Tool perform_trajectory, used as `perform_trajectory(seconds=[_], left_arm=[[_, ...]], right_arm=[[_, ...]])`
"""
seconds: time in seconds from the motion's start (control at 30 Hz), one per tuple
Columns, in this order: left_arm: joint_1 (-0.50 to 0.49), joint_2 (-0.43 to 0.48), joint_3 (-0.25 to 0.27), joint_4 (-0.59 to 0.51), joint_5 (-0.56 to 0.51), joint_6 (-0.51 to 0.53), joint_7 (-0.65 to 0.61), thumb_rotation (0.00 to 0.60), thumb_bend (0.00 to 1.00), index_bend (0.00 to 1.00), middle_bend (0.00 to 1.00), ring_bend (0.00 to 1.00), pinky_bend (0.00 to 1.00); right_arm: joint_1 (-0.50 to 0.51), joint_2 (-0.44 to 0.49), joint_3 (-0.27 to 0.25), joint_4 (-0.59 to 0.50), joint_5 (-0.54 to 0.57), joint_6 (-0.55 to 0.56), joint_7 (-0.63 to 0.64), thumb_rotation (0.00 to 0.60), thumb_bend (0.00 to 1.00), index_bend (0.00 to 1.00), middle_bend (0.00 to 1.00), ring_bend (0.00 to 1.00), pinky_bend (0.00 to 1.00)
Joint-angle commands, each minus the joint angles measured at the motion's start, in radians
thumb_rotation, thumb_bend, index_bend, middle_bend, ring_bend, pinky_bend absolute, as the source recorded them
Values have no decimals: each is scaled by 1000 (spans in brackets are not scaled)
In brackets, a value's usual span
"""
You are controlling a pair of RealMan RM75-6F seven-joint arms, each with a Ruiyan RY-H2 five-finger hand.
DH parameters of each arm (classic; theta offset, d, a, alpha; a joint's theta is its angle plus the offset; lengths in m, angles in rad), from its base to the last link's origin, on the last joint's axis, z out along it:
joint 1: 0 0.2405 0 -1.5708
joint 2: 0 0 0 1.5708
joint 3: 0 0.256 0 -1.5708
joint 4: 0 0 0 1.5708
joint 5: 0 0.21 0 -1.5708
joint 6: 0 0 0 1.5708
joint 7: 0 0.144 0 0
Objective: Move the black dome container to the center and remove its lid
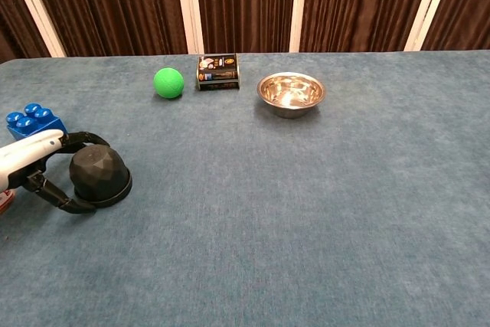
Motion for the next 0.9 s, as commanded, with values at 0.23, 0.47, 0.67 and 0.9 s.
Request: perform_trajectory(seconds=[0.23,0.47,0.67,0.9], left_arm=[[-8,-2,-9,-10,3,-2,-10,600,102,198,203,0,0],[-13,-10,-5,-5,4,-6,-4,600,102,214,228,0,0],[-17,-15,-5,-5,11,-5,-10,600,110,258,252,0,0],[-18,-13,-3,-6,19,-3,-16,600,160,322,304,0,0]], right_arm=[[-2,-1,-5,-1,-3,1,-1,600,234,0,0,0,0],[-1,0,-3,-1,-1,0,1,600,233,0,0,0,0],[0,1,-3,-2,0,-3,3,600,233,0,0,0,0],[-2,2,-7,-3,-5,0,11,600,233,0,0,0,0]])
